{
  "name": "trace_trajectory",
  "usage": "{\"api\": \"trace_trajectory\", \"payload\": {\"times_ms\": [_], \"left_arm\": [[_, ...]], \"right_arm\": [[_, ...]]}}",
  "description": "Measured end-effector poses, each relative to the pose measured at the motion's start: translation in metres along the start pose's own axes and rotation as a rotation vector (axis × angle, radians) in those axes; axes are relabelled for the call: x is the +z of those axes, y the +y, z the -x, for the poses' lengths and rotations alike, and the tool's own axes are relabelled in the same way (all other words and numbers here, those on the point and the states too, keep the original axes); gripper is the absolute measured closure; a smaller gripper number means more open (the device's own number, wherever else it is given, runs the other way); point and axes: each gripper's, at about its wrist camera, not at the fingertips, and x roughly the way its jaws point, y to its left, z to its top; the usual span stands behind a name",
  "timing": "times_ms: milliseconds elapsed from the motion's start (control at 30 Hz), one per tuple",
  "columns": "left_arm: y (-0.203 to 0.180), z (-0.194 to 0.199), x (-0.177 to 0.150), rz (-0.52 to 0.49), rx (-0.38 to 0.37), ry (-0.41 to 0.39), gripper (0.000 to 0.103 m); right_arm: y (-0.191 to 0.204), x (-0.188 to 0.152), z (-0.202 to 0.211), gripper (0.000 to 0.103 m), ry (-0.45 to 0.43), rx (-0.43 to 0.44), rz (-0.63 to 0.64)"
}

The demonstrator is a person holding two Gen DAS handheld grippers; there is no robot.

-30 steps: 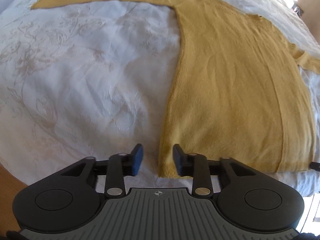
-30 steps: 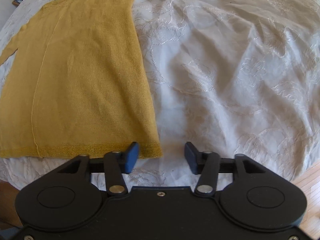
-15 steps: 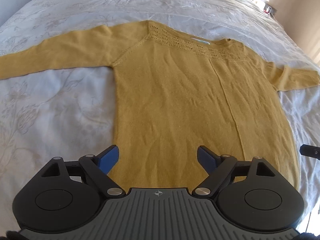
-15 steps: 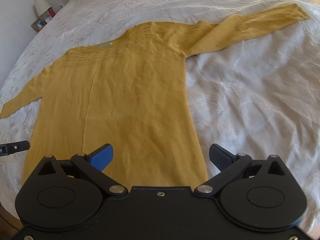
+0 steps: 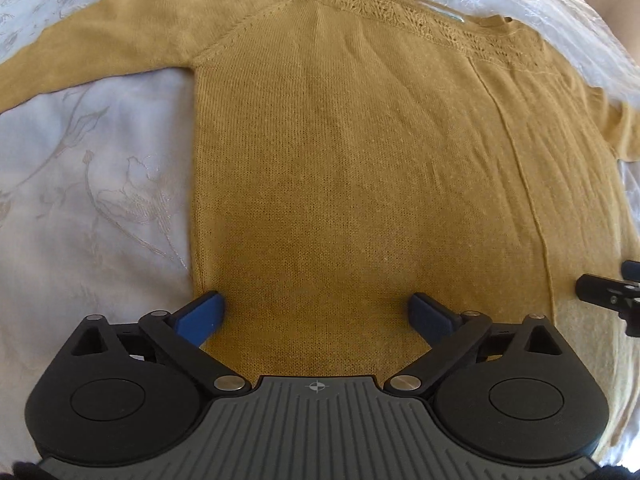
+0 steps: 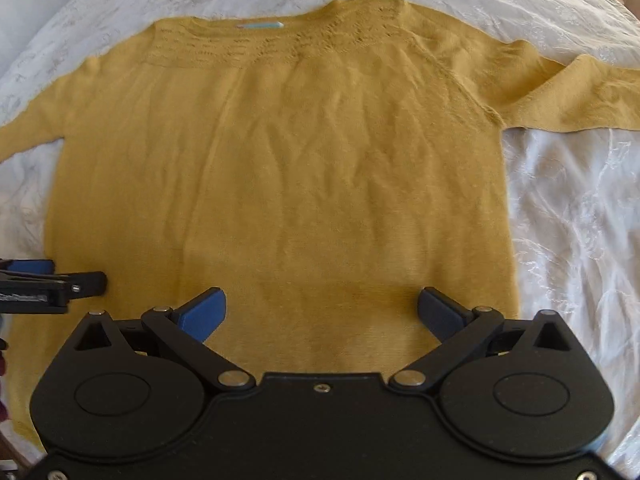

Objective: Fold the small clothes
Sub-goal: 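Grasp the sweater sleeve cuff with the right gripper and lift it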

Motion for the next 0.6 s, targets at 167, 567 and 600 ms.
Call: {"api": "trace_trajectory", "payload": {"times_ms": [167, 567, 600], "left_arm": [[-0.004, -0.003, 0.001, -0.006, 0.025, 0.002, 0.000], [-0.013, 0.001, 0.006, 0.094, 0.106, 0.035, 0.001], [-0.012, 0.004, 0.007, 0.132, 0.114, 0.027, 0.002]], "right_arm": [[-0.051, -0.006, -0.001, 0.001, 0.026, -0.060, -0.135], [-0.168, 0.011, 0.052, 0.001, -0.144, 0.034, -0.248], [-0.177, 0.019, 0.054, 0.001, -0.161, 0.035, -0.253]]}}
